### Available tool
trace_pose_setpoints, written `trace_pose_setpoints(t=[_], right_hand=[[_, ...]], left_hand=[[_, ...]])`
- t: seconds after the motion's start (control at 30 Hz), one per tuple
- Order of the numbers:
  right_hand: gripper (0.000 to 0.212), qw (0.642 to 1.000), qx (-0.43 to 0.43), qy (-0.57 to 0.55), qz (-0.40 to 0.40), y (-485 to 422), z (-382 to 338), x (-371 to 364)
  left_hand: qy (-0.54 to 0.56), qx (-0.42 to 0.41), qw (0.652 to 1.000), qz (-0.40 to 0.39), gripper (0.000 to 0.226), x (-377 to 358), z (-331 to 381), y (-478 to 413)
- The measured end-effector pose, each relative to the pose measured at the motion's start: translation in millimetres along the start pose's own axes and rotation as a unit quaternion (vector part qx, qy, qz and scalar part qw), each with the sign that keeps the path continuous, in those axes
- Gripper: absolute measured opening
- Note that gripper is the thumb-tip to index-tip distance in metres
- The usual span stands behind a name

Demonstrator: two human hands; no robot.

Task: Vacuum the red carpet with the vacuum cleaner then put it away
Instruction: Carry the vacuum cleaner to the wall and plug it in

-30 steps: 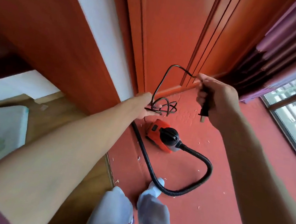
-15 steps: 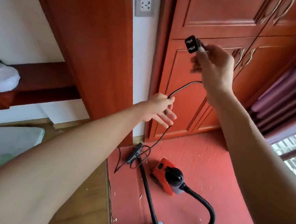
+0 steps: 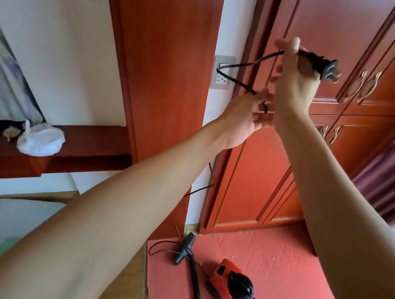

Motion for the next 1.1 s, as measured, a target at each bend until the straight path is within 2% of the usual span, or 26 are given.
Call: trace_pose_setpoints(t=[0.13, 0.27, 0.37, 0.47, 0.57, 0.67, 0.77, 0.87, 1.0, 1.1], right_hand=[[0.030, 0.997, -0.041, 0.001, -0.069, -16, 35, -21], [0.028, 0.973, -0.175, -0.084, -0.126, -32, 111, -38], [0.026, 0.935, -0.283, -0.160, -0.141, -44, 157, -49], [0.029, 0.901, -0.356, -0.201, -0.148, -64, 182, -54], [0.022, 0.912, -0.343, -0.179, -0.138, -102, 195, -47], [0.011, 0.932, -0.306, -0.110, -0.159, -145, 213, -46], [0.036, 0.928, -0.283, -0.026, -0.239, -161, 223, -66], [0.046, 0.929, -0.253, 0.046, -0.266, -162, 227, -89], [0.035, 0.920, -0.267, 0.079, -0.275, -169, 238, -105], [0.030, 0.909, -0.281, 0.141, -0.273, -175, 248, -112]], left_hand=[[-0.134, 0.121, 0.983, 0.029, 0.018, 33, -34, -5], [-0.210, 0.255, 0.938, 0.103, 0.022, 102, -89, -3], [-0.226, 0.318, 0.907, 0.159, 0.023, 147, -109, -7], [-0.165, 0.325, 0.910, 0.199, 0.029, 178, -116, -16], [-0.102, 0.235, 0.938, 0.233, 0.026, 201, -108, -30], [-0.139, 0.174, 0.962, 0.158, 0.015, 198, -91, -55], [-0.184, 0.186, 0.963, 0.071, 0.010, 179, -78, -79], [-0.231, 0.194, 0.952, 0.062, 0.011, 169, -63, -102], [-0.332, 0.250, 0.909, 0.016, 0.017, 174, -51, -114], [-0.338, 0.280, 0.898, 0.005, 0.013, 182, -46, -112]])
Point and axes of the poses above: each hand's wrist, its own y-axis away from the middle knuckle, its own x-axis out of the back of the hand, z = x × y, the point moved 5 cm from there along -y, towards the middle knuckle, and after that the axes turned 13 degrees about -z, right-handed, at the moved point
